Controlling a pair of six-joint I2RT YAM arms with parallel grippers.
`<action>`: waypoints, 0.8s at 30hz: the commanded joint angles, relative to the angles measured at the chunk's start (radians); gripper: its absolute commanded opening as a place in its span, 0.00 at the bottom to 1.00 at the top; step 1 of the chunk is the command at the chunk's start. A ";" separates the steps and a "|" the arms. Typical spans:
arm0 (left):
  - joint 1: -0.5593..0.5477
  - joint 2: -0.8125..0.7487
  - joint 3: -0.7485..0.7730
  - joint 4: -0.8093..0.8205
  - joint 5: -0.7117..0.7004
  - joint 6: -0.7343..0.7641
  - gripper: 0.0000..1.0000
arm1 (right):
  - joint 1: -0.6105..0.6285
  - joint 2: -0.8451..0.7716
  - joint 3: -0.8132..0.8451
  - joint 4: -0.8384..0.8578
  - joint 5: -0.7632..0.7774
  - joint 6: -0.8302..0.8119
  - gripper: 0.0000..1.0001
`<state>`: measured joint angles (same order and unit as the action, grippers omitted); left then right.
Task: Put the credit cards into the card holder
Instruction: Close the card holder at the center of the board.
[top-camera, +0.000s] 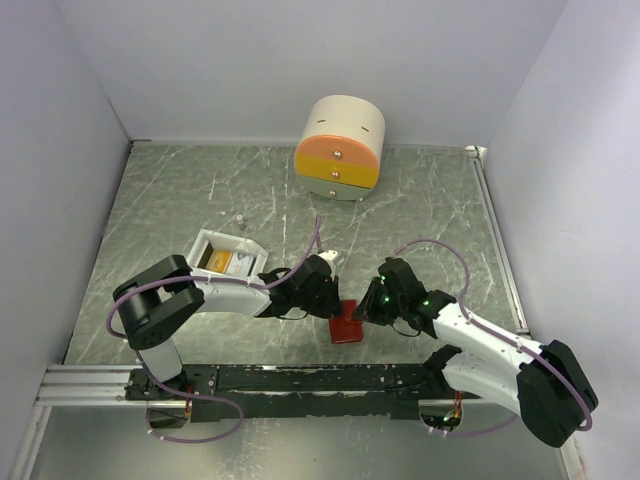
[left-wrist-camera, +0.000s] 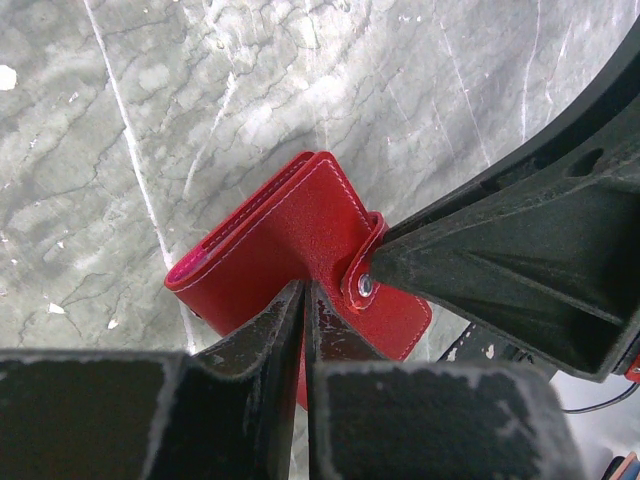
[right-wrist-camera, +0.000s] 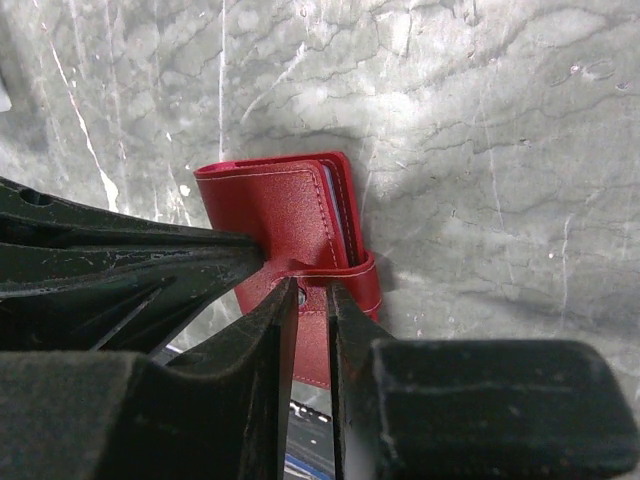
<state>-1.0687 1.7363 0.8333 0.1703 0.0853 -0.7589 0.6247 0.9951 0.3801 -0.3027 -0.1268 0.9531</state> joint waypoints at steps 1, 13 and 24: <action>-0.013 0.022 -0.009 -0.060 -0.036 0.016 0.17 | -0.005 -0.015 -0.016 0.011 -0.020 -0.009 0.18; -0.017 0.025 -0.006 -0.061 -0.040 0.013 0.17 | -0.003 -0.024 -0.037 0.039 -0.052 -0.009 0.15; -0.019 0.028 -0.004 -0.062 -0.041 0.012 0.17 | -0.002 -0.001 -0.050 0.062 -0.065 -0.011 0.12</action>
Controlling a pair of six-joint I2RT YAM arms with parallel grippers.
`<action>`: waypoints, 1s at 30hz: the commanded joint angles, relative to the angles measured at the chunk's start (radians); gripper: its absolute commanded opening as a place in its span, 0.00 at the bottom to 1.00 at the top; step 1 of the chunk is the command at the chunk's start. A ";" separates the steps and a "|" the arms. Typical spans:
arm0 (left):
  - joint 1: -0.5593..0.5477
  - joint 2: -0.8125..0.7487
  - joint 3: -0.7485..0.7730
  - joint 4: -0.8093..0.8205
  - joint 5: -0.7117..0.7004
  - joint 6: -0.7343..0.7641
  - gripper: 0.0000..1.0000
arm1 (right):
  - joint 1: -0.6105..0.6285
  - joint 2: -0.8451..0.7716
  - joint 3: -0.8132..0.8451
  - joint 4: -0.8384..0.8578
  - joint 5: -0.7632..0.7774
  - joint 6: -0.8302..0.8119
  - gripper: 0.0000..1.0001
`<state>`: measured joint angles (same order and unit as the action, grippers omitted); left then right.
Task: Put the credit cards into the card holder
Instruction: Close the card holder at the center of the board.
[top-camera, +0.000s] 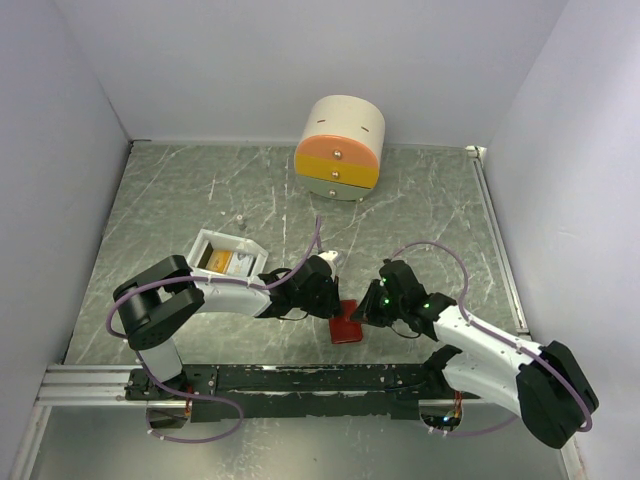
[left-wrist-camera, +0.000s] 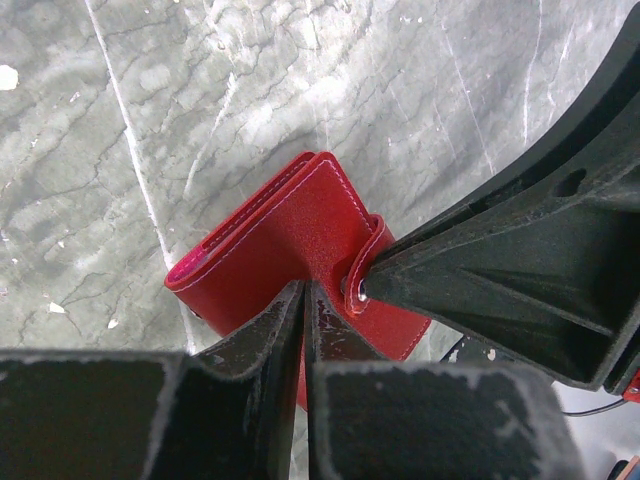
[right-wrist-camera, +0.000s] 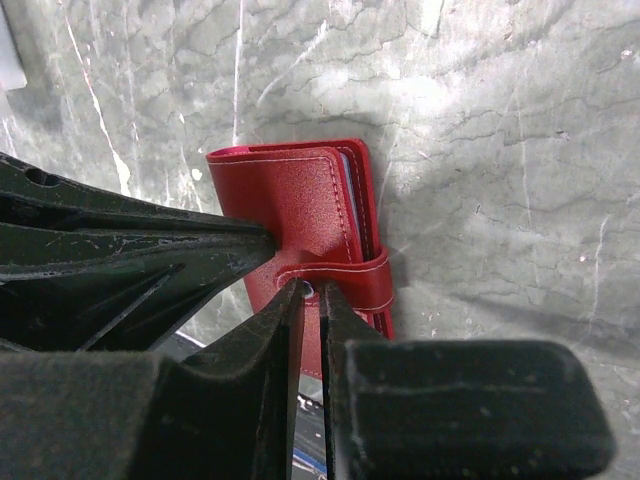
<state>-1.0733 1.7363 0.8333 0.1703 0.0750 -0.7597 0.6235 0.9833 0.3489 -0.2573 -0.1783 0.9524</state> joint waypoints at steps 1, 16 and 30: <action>-0.016 0.027 -0.005 -0.061 -0.031 0.013 0.17 | 0.000 0.015 -0.021 0.021 -0.013 -0.010 0.12; -0.019 0.029 -0.007 -0.049 -0.027 0.008 0.17 | -0.001 0.060 0.008 -0.046 0.020 -0.020 0.12; -0.022 0.027 -0.049 0.018 0.002 -0.029 0.16 | 0.008 0.127 0.059 -0.133 0.037 -0.045 0.10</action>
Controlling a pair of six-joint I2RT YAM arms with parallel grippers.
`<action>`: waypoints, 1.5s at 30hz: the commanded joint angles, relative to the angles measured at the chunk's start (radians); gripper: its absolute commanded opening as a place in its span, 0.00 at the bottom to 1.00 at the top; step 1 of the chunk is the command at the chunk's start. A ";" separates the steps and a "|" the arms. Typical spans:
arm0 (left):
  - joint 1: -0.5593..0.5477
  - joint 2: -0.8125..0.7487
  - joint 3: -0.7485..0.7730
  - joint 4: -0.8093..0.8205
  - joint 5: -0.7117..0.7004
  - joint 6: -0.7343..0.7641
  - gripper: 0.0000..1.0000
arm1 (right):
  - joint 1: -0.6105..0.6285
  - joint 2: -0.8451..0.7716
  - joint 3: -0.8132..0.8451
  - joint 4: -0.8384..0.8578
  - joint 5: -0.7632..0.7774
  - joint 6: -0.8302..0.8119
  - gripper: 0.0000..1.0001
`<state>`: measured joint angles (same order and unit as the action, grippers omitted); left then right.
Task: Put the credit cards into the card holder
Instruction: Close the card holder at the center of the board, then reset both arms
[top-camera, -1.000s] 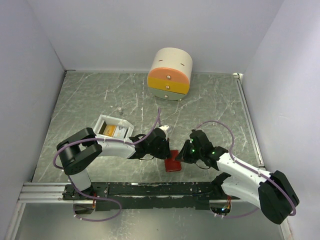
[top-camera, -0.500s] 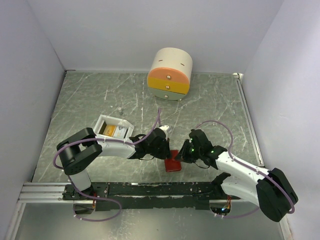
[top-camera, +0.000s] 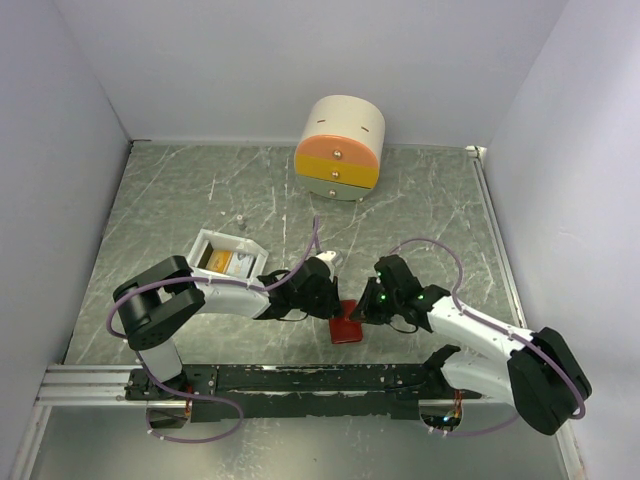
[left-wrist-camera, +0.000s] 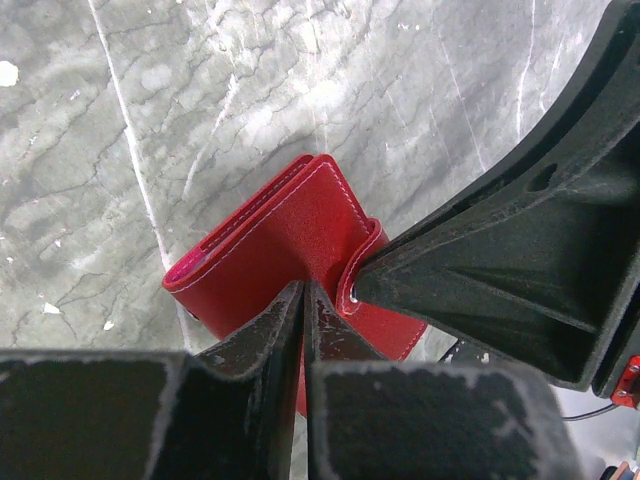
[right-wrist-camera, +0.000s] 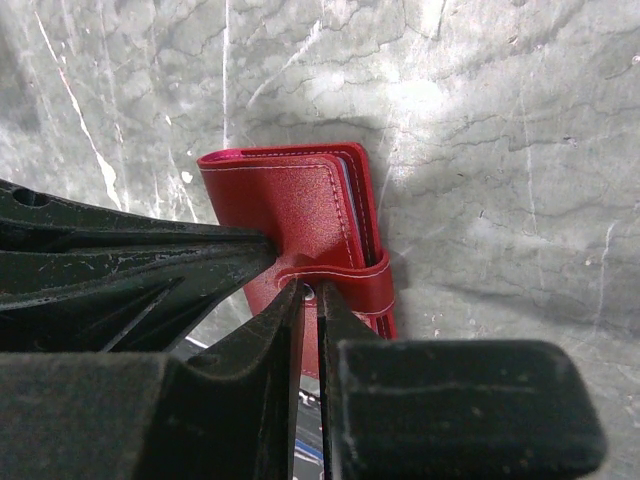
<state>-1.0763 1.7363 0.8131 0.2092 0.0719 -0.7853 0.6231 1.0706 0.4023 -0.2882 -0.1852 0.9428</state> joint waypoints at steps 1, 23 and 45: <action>-0.019 0.028 -0.028 -0.018 0.009 -0.003 0.16 | 0.010 0.045 0.013 -0.110 0.050 -0.036 0.10; -0.019 0.007 -0.040 -0.034 0.004 -0.019 0.16 | 0.096 0.200 0.060 -0.196 0.180 -0.015 0.00; -0.019 -0.431 0.019 -0.342 -0.276 0.013 0.46 | 0.097 -0.153 0.300 -0.352 0.340 -0.043 0.44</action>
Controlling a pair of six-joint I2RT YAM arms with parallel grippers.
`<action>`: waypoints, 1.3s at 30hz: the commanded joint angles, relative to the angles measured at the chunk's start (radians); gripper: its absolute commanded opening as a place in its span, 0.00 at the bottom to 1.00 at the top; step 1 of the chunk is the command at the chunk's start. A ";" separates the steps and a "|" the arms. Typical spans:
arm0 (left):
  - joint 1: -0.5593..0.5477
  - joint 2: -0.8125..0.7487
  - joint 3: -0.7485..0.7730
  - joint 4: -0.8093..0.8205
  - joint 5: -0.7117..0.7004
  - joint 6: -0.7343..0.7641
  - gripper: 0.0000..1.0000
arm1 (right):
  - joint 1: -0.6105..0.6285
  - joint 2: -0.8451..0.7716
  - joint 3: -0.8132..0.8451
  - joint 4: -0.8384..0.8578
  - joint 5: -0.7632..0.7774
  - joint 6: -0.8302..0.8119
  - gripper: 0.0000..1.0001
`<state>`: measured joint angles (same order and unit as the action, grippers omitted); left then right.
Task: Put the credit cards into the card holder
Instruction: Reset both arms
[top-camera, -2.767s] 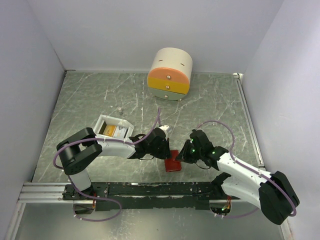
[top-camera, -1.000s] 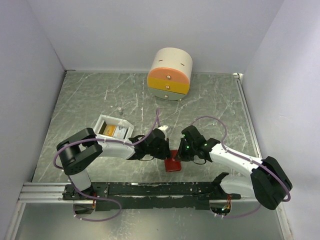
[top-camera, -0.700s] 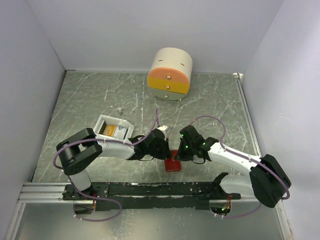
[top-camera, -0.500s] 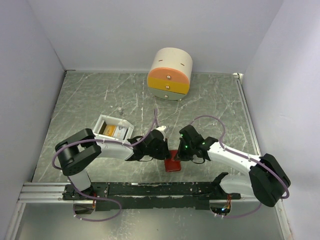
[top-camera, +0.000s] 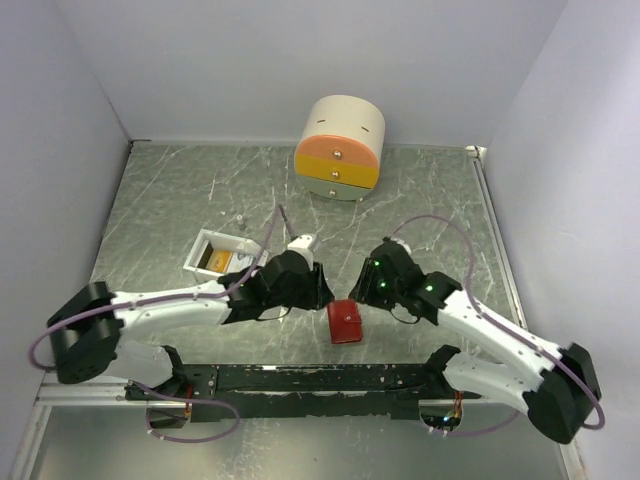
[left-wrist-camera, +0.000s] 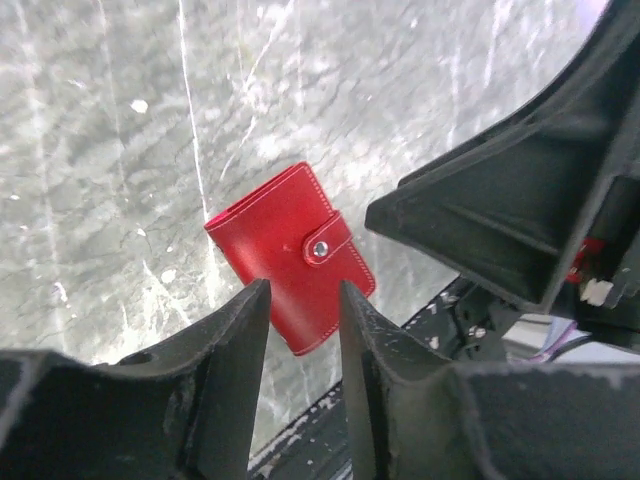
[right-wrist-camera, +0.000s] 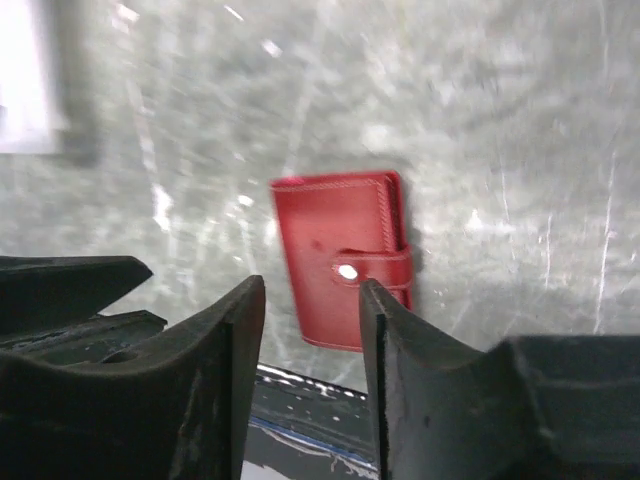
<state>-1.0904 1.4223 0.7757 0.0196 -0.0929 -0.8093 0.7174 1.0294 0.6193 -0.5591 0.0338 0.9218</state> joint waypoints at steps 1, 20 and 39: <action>-0.005 -0.150 0.070 -0.196 -0.129 0.040 0.51 | 0.002 -0.142 0.093 -0.085 0.135 -0.029 0.50; -0.005 -0.688 0.187 -0.545 -0.246 0.138 1.00 | 0.002 -0.464 0.242 -0.220 0.392 -0.040 1.00; -0.005 -0.757 0.102 -0.567 -0.310 0.082 1.00 | 0.003 -0.510 0.213 -0.198 0.373 -0.052 1.00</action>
<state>-1.0904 0.6754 0.8867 -0.5388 -0.3782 -0.7246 0.7174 0.5217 0.8436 -0.7620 0.3828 0.8711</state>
